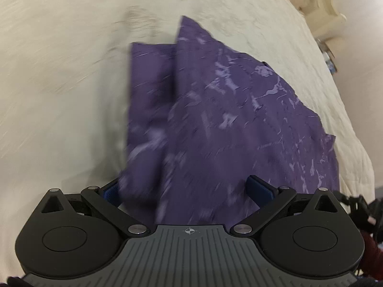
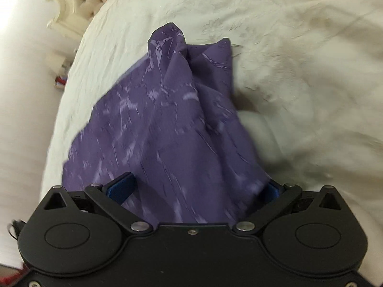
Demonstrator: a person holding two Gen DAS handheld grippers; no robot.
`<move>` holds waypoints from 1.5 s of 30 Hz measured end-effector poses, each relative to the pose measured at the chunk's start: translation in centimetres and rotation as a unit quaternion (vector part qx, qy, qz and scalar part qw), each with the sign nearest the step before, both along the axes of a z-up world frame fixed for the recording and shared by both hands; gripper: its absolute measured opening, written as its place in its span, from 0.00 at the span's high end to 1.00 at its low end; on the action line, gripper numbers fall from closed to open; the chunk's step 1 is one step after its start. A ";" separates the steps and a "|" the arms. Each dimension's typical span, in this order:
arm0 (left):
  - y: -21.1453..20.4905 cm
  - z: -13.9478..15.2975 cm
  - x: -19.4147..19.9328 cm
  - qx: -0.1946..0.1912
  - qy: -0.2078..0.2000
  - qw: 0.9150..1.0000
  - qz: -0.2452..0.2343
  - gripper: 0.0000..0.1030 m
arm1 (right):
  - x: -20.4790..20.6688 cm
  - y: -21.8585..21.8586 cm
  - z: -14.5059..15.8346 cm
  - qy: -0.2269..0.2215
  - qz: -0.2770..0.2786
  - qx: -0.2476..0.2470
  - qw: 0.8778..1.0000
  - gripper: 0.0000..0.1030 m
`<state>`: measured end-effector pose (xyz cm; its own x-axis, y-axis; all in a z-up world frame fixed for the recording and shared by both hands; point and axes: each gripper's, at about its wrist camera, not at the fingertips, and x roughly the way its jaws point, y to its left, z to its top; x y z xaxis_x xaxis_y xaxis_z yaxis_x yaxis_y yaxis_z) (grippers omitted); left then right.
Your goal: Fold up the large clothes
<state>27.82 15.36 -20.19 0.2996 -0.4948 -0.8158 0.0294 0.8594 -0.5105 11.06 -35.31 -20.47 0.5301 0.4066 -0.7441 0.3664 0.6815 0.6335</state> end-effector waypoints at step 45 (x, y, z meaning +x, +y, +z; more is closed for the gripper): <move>8.0 1.3 -14.7 -0.009 0.062 0.998 0.006 0.56 | -14.7 6.5 5.1 0.121 -0.022 -0.067 0.990 0.34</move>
<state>13.13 23.39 -18.93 0.2038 -0.5063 -0.8379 -0.0453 0.8501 -0.5247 -3.66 -28.79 -15.37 0.3450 0.2773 -0.8967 0.5268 0.7335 0.4295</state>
